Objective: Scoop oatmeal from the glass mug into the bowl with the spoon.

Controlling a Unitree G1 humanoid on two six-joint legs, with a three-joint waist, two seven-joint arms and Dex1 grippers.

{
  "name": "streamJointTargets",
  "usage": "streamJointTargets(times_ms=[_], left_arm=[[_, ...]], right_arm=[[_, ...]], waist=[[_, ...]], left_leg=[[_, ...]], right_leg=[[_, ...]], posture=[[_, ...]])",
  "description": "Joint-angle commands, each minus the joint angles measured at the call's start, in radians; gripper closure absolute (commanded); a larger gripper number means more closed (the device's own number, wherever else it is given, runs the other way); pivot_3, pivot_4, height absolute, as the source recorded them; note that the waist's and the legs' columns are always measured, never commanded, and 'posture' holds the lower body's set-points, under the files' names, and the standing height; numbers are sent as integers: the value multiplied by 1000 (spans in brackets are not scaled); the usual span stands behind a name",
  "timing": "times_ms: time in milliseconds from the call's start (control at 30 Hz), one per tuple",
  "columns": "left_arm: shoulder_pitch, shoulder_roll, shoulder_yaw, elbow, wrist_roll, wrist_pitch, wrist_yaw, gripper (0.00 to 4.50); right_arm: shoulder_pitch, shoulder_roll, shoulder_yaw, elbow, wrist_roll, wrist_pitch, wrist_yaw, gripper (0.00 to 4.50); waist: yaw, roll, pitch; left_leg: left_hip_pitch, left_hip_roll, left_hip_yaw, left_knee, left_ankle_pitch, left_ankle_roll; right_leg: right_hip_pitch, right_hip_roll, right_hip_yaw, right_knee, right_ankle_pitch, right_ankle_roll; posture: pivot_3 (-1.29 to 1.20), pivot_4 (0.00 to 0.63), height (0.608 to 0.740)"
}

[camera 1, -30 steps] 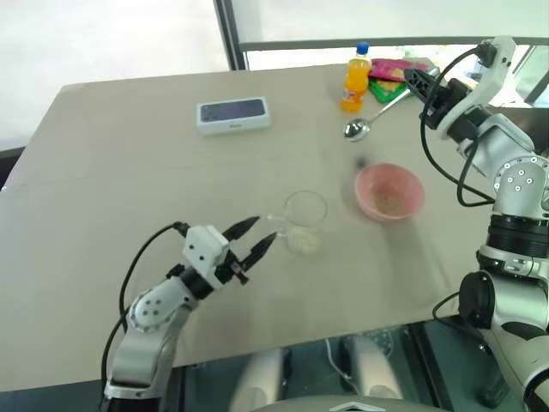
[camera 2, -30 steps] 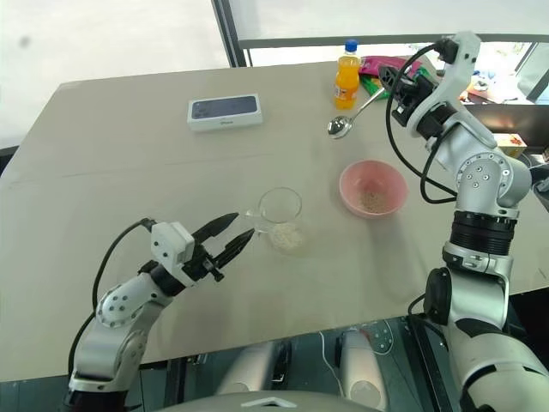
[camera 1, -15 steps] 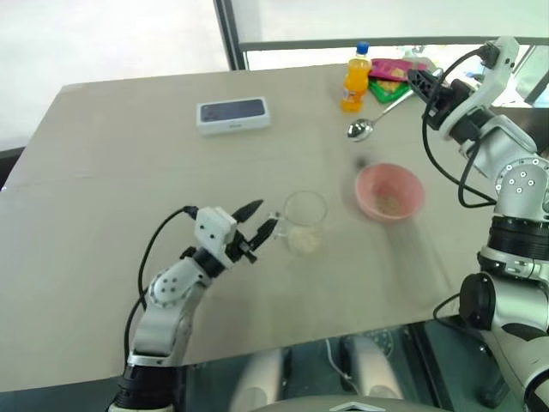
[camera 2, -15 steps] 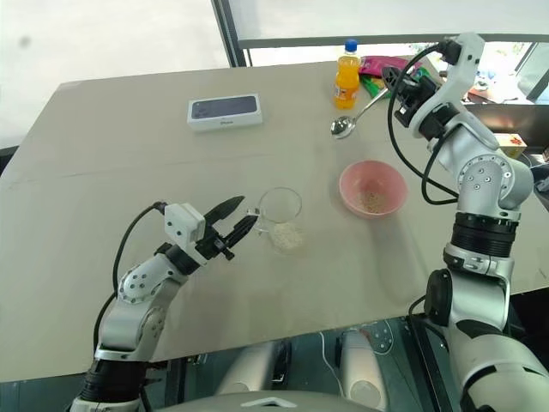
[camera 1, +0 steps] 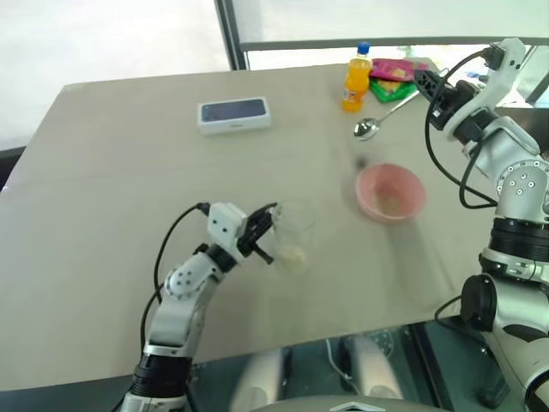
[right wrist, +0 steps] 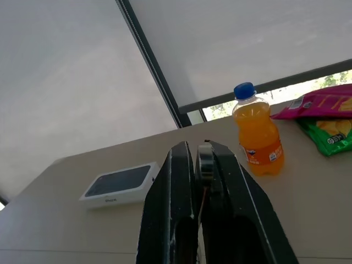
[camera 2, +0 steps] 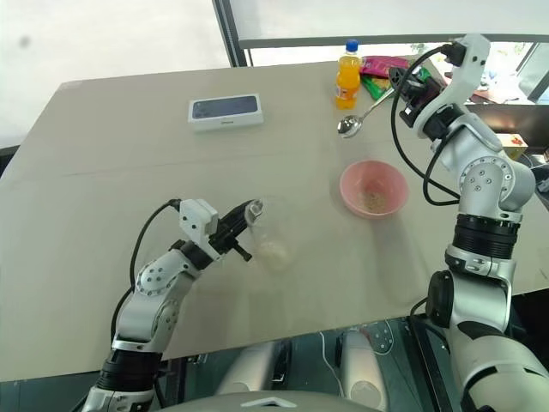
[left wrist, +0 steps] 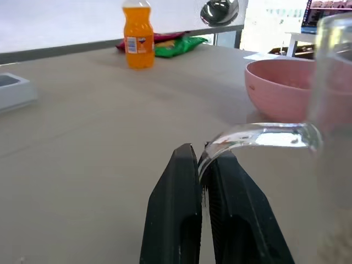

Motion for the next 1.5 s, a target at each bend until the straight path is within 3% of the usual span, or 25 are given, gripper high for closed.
streamJointTargets(times_ms=[33, 300, 500, 767, 967, 1167, 1500], left_arm=[[-31, -10, -12, -7, 9, -10, 7, 4438], [-154, -12, 11, 49, 98, -54, 88, 4438], [-328, 51, 8, 194, 228, -80, 151, 4438], [-439, 72, -25, 351, 272, -157, 121, 4438], [-467, 45, -30, 435, 242, -191, 72, 4438], [-471, 37, -40, 433, 248, -218, 42, 4438], [-477, 26, -54, 432, 257, -228, 35, 4438]], right_arm=[[-9, -7, -20, -55, 5, -28, -1, 4500], [-32, -10, -7, -92, 28, -7, 14, 4500], [-98, 16, 13, -175, 122, 72, 14, 4500], [-94, 54, 129, -278, 167, 140, 53, 4500], [-2, 3, 258, -329, 117, 153, 161, 4500], [55, -55, 411, -305, -87, 22, 246, 4500], [75, 46, 452, -261, -130, 73, 234, 4500]], waist=[[0, 0, 0], [-1, 0, 0], [-4, 0, 0], [-1, 0, 0], [0, 0, 0], [-1, 0, 0], [-1, 0, 0]], left_leg=[[0, 0, 0, 0, 0, 0], [0, 0, 0, 0, 0, 0], [0, -1, 0, 0, 0, 0], [-2, -1, 0, 0, 0, 0], [-2, -1, -2, 0, 0, 0], [-2, -1, -2, 0, 0, 0], [-2, -1, -2, 0, 0, -1]], right_leg=[[0, 0, 0, 0, 0, 0], [0, 0, 0, 0, 0, 0], [-1, 0, 0, 1, 0, 0], [-2, 0, 0, 0, 0, 0], [-1, -1, -2, 0, 0, 0], [-2, -1, -2, 0, 0, 0], [-2, -1, -2, 0, 0, 0]], posture=[[0, 150, 740], [0, 150, 740], [0, 150, 740], [0, 150, 740], [0, 150, 740], [0, 150, 740], [0, 150, 740]])
